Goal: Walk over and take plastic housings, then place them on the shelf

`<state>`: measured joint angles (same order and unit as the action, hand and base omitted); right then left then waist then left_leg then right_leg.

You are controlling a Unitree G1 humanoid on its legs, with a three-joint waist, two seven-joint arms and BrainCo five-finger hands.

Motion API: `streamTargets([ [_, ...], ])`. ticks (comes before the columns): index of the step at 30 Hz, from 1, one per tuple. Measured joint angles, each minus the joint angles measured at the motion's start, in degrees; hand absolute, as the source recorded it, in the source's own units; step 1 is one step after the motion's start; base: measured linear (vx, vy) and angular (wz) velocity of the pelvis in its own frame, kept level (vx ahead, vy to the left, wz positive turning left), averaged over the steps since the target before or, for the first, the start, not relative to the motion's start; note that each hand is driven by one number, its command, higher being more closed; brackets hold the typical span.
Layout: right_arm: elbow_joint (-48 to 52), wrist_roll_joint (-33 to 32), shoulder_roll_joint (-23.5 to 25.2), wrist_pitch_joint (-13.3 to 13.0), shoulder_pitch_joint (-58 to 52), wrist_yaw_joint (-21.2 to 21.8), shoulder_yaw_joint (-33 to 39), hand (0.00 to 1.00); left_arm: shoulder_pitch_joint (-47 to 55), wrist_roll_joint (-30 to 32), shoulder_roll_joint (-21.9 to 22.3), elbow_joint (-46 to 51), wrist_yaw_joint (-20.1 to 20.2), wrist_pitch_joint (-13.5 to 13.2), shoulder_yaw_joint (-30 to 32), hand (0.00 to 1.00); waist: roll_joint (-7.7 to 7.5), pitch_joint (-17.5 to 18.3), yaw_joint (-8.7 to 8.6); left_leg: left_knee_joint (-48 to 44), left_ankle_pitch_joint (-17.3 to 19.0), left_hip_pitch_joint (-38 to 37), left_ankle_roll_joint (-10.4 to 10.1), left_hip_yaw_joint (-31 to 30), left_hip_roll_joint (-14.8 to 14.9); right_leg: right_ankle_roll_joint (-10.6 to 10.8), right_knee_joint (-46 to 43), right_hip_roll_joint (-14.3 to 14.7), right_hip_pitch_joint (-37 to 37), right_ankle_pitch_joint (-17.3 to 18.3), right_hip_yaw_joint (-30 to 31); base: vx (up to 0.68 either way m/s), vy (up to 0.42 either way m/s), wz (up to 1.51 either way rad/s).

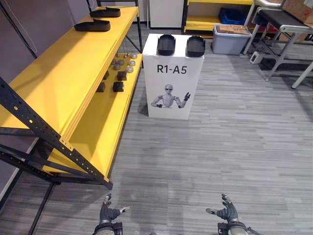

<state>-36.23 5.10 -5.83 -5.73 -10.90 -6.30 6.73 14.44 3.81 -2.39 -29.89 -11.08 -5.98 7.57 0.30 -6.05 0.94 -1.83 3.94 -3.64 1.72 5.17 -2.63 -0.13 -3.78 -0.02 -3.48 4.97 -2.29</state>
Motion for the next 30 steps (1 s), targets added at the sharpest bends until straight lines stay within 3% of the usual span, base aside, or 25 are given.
streamTargets([
  [8,0.8,-0.3,1.2,0.0,0.1,-0.4,4.8,0.00,1.2,-0.1,2.5,0.3,-0.2,0.5,4.6,0.00,0.46,-0.4,0.15,0.0,0.3,-1.1,-0.6,0.9,0.5,0.6,-0.6,0.3,-0.4,0.4,0.2,-0.02,-0.007,-0.04],
  [20,2.2,-5.1,3.5,0.6,-0.4,-2.2,7.9,0.00,1.4,-1.4,4.2,0.2,-0.2,0.9,4.5,0.00,0.38,-0.5,0.77,-0.7,1.1,0.2,-1.2,3.8,1.6,0.9,-2.0,0.7,1.8,0.9,0.7,-0.03,-0.012,-0.11],
  [24,3.7,-5.3,4.4,0.8,0.0,-2.8,8.6,0.00,1.4,-2.1,4.1,0.4,-0.3,1.0,4.4,0.00,0.27,-0.9,1.46,-5.0,4.2,1.8,-0.9,6.0,2.8,0.8,-3.2,1.5,2.6,1.8,2.7,0.02,-0.005,-0.27],
  [28,6.6,-5.3,4.3,0.8,0.0,-3.5,8.5,0.00,1.6,-2.5,3.8,4.1,-0.3,1.1,3.2,0.00,-0.16,-1.6,1.37,-11.4,9.9,4.6,-0.1,7.7,3.2,1.7,-11.7,1.1,7.2,7.7,2.8,0.08,0.012,-0.21],
  [30,6.7,-5.3,4.4,1.0,0.4,-3.5,7.6,0.00,1.6,-2.5,3.2,5.4,-0.3,1.0,1.8,0.00,-0.11,-2.1,1.67,-12.5,11.8,3.8,0.4,8.7,3.5,3.2,-25.2,0.0,12.9,9.3,-0.5,0.16,0.043,-0.28],
])
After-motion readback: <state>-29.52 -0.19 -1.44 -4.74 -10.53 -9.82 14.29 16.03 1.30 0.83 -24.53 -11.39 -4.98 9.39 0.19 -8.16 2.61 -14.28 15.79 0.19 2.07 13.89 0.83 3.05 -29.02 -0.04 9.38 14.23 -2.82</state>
